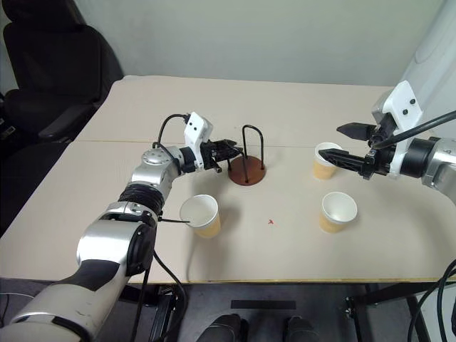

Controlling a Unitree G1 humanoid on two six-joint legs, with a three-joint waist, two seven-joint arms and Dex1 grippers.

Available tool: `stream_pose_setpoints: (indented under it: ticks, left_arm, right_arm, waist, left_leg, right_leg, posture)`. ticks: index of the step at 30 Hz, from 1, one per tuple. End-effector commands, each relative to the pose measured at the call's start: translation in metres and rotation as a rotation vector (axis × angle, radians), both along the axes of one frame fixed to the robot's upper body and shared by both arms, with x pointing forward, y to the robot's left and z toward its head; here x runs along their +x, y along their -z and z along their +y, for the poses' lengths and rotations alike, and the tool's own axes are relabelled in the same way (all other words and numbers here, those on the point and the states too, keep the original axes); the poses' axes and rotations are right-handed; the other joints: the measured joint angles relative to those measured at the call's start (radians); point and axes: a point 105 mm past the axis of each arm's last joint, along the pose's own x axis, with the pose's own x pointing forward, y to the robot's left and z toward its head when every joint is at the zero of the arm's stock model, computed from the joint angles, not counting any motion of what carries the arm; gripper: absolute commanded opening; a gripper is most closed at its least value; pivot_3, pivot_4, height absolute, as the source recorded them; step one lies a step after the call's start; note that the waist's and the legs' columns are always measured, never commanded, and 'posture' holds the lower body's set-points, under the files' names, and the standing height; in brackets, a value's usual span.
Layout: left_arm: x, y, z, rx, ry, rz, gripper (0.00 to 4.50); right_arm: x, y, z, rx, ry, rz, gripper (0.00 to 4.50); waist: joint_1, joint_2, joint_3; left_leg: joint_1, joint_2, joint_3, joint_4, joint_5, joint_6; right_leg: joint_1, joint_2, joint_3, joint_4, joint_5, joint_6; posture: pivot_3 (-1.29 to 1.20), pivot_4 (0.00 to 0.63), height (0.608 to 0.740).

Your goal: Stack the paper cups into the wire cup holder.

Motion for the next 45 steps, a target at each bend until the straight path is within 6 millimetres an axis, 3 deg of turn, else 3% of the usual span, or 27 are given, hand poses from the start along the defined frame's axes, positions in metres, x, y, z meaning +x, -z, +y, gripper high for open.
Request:
stream_pose_setpoints:
  ticks: [1, 2, 10, 14, 23, 29, 35, 45]
  left_arm:
    - [0.000, -0.016, -0.004, -0.023, 0.027, -0.037, 0.34]
    - [-0.001, -0.016, -0.004, -0.025, 0.032, -0.037, 0.03]
    - [-0.010, -0.030, -0.006, -0.019, 0.145, -0.043, 0.03]
    - [-0.027, -0.041, -0.014, 0.068, 0.330, -0.063, 0.03]
    - [-0.049, -0.059, -0.037, 0.126, 0.546, -0.099, 0.03]
    - [-0.063, -0.052, -0.049, 0.159, 0.670, -0.071, 0.03]
    - [-0.077, -0.032, -0.056, 0.210, 0.774, -0.029, 0.03]
    - [-0.084, -0.012, -0.065, 0.219, 0.812, 0.001, 0.03]
  right_arm:
    - [-0.005, -0.013, 0.001, -0.002, 0.001, -0.060, 3.34]
    - [-0.005, -0.013, 0.001, -0.001, 0.002, -0.060, 3.34]
    - [-0.008, -0.012, 0.002, -0.023, -0.005, -0.053, 3.34]
    - [-0.016, -0.004, 0.002, -0.091, -0.039, -0.031, 3.34]
    - [-0.032, 0.000, -0.004, -0.106, -0.107, 0.051, 3.34]
    - [-0.038, -0.009, -0.008, -0.108, -0.097, 0.053, 3.34]
    - [-0.043, -0.017, -0.015, -0.126, -0.058, 0.037, 3.34]
    - [-0.045, -0.020, -0.017, -0.124, -0.027, 0.018, 3.34]
  waist:
    - [0.000, 0.000, 0.000]
    - [0.000, 0.000, 0.000]
    - [0.001, 0.000, 0.000]
    - [0.003, 0.000, 0.000]
    - [0.004, 0.000, 0.000]
    - [0.004, 0.000, 0.000]
    - [0.004, 0.000, 0.000]
    - [0.004, 0.000, 0.000]
  left_leg:
    - [0.000, 0.000, 0.000, 0.000, 0.000, 0.000]
    - [0.000, 0.000, 0.000, 0.000, 0.000, 0.000]
    - [0.000, 0.000, 0.000, 0.000, 0.000, 0.000]
    - [0.000, 0.000, 0.000, 0.000, 0.000, 0.000]
    - [-0.001, 0.000, 0.000, 0.000, 0.000, 0.000]
    - [-0.001, 0.000, 0.001, 0.000, 0.000, 0.000]
    - [-0.001, 0.000, 0.001, 0.000, 0.000, 0.001]
    - [-0.001, 0.000, 0.001, 0.001, -0.001, 0.002]
  right_leg:
    - [0.000, 0.000, 0.000, 0.000, 0.000, 0.000]
    - [0.000, 0.000, 0.000, 0.000, 0.000, 0.000]
    - [0.000, 0.000, 0.000, 0.000, 0.000, 0.000]
    - [0.000, 0.000, 0.000, 0.000, 0.000, 0.000]
    - [0.000, 0.000, 0.001, 0.000, 0.000, 0.002]
    - [0.000, 0.000, 0.001, 0.000, 0.000, 0.002]
    - [0.000, 0.000, 0.001, 0.000, 0.000, 0.003]
    - [0.000, -0.001, 0.001, 0.000, 0.000, 0.003]
  posture:
    - [0.00, 0.150, 0.740]
    - [0.00, 0.150, 0.740]
    - [0.00, 0.150, 0.740]
    - [0.00, 0.150, 0.740]
    - [0.00, 0.150, 0.740]
    - [0.00, 0.150, 0.740]
    - [0.00, 0.150, 0.740]
    - [0.00, 0.150, 0.740]
